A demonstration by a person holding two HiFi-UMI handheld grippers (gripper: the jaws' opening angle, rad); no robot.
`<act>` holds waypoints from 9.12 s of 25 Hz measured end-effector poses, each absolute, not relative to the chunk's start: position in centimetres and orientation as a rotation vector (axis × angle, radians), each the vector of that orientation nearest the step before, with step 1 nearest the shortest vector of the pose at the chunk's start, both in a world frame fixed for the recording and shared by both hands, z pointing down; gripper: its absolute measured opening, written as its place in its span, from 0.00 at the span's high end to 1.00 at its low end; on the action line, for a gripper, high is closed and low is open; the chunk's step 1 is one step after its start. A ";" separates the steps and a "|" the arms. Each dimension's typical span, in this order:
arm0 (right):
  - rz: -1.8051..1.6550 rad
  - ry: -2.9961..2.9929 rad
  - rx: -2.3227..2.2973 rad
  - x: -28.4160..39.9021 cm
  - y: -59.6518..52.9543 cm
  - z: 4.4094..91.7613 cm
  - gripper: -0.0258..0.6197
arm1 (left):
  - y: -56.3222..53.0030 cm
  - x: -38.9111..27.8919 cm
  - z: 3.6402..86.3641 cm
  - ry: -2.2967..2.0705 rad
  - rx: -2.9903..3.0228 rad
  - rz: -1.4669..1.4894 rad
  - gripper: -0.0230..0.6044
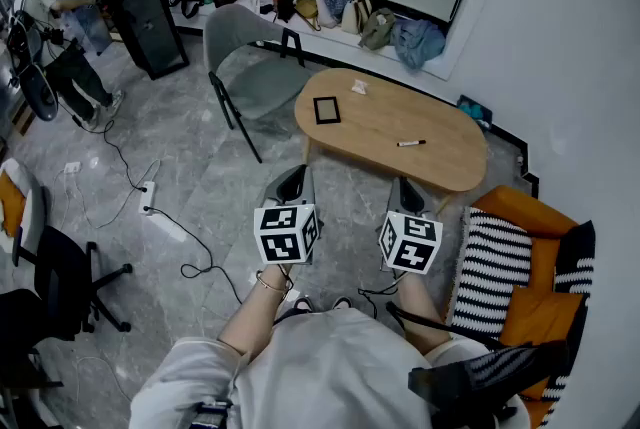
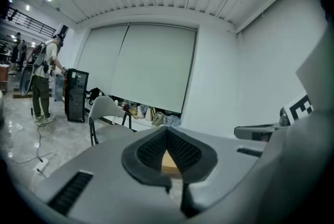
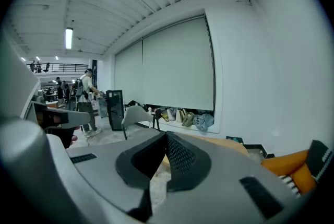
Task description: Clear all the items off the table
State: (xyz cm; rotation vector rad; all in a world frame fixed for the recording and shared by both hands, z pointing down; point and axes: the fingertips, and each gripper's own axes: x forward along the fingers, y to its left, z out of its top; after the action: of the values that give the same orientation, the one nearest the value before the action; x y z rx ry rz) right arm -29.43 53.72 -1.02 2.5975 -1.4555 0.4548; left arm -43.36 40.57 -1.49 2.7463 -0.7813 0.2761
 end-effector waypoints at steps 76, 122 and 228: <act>0.651 -1.479 2.563 -4.3 37.7 3.2 0.92 | 24.1 -18.8 0.7 -0.832 2.792 0.391 0.95; 0.952 -1.441 2.441 16.6 13.8 14.6 0.92 | -0.1 2.9 12.8 -0.788 2.587 0.743 0.95; 1.292 -1.478 2.009 8.3 6.9 50.9 0.92 | -2.7 -7.6 53.9 -0.733 1.849 1.074 0.84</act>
State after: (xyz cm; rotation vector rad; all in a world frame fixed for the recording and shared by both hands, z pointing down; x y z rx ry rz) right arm 8.33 6.85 50.95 2.0088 -1.4785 1.2920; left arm -7.65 -2.71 53.94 1.8488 -0.7329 1.0740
